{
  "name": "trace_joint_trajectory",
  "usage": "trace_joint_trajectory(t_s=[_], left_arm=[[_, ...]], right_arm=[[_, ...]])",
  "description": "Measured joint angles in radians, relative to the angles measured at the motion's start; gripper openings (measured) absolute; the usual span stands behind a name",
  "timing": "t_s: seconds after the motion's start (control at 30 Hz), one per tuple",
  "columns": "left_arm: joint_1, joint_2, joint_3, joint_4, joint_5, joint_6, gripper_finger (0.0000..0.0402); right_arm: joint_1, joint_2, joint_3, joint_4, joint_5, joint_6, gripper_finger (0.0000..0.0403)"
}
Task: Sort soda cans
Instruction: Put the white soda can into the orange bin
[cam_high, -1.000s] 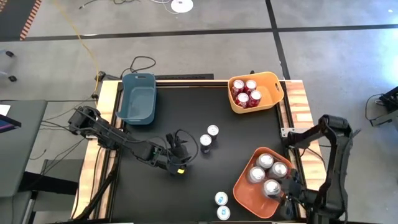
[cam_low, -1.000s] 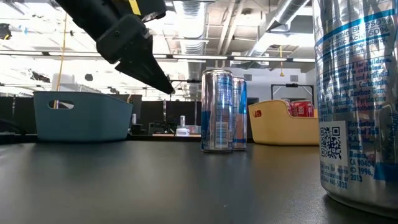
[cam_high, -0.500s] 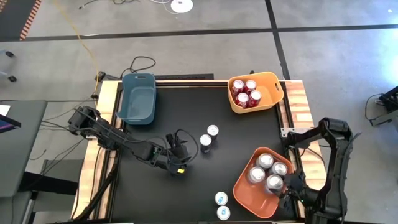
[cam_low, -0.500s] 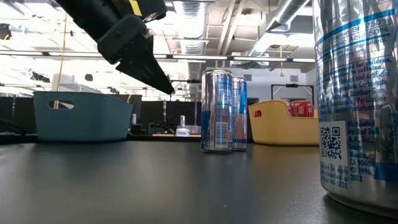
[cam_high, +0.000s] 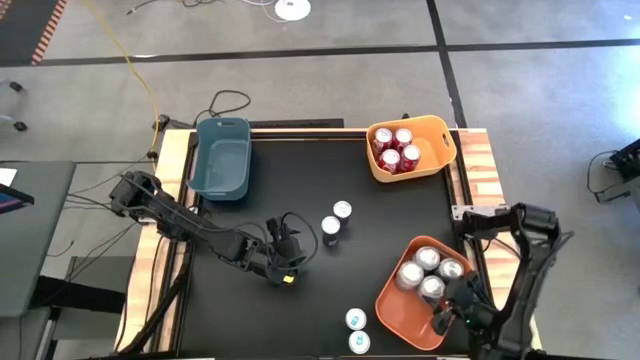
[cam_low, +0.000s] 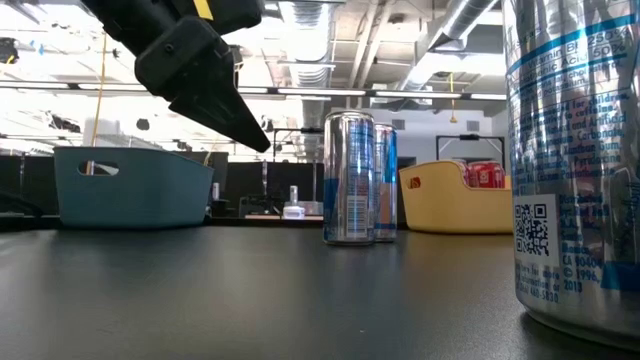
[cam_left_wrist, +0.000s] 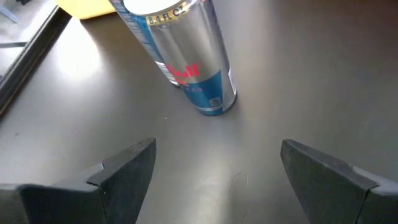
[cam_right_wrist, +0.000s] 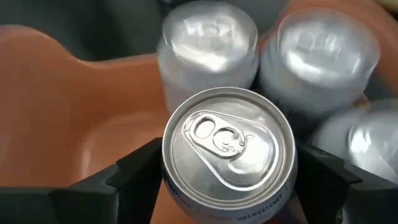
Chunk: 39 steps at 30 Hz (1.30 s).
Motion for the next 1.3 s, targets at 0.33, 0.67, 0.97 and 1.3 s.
trace_joint_trajectory(t_s=[0.33, 0.67, 0.97, 1.3], left_arm=[[0.001, 0.000, 0.000, 0.002, 0.004, -0.004, 0.0339], [0.025, 0.000, 0.000, 0.009, 0.150, 0.018, 0.0339], [0.046, 0.000, 0.000, 0.044, 0.148, 0.039, 0.0339], [0.046, 0.000, 0.000, 0.054, 0.148, 0.056, 0.0339]], right_arm=[[0.001, 0.006, 0.021, 0.016, -0.013, -0.064, 0.0323], [0.001, -0.031, 0.032, 0.012, -0.016, -0.066, 0.0338], [-0.006, -0.067, 0.033, -0.032, -0.043, -0.029, 0.0338], [-0.040, -0.063, -0.021, 0.007, -0.046, -0.038, 0.0338]])
